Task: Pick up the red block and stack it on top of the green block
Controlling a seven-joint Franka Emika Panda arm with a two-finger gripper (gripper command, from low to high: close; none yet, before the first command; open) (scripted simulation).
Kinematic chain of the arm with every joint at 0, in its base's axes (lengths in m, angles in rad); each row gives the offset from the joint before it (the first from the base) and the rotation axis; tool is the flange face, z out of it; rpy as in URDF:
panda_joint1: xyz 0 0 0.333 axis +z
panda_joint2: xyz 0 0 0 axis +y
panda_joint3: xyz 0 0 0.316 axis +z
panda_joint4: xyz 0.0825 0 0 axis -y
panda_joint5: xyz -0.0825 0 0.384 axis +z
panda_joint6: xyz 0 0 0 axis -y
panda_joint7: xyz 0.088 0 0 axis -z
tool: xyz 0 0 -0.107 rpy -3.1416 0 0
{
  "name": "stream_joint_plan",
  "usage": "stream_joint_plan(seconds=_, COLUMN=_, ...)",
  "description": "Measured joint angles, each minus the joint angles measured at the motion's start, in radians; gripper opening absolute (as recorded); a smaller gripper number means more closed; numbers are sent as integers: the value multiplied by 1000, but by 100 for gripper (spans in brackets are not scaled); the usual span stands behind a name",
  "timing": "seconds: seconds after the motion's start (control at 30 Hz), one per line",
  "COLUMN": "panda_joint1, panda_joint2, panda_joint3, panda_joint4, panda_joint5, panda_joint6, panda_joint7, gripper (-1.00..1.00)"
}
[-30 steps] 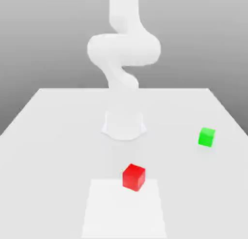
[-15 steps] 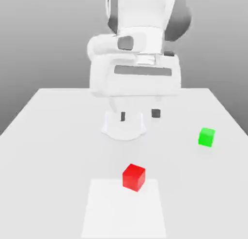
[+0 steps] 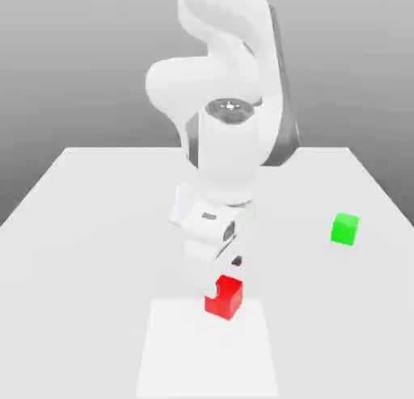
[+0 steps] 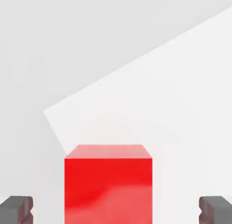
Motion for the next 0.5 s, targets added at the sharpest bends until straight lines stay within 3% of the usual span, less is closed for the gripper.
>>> stream_joint_plan(seconds=0.13, panda_joint1=-80, panda_joint2=112, panda_joint3=100, panda_joint4=12, panda_joint5=86, panda_joint6=97, panda_joint7=-65, gripper=0)
stream_joint_plan(seconds=0.17, panda_joint1=-99, panda_joint2=129, panda_joint3=118, panda_joint4=14, panda_joint5=86, panda_joint6=112, panda_joint7=-67, gripper=-100)
stream_joint_plan(seconds=0.4, panda_joint1=-102, panda_joint2=128, panda_joint3=121, panda_joint4=14, panda_joint5=83, panda_joint6=109, panda_joint7=-64, gripper=-100)
stream_joint_plan(seconds=0.5, panda_joint1=-74, panda_joint2=60, panda_joint3=80, panda_joint4=7, panda_joint5=30, panda_joint6=51, panda_joint7=-22, gripper=-100)
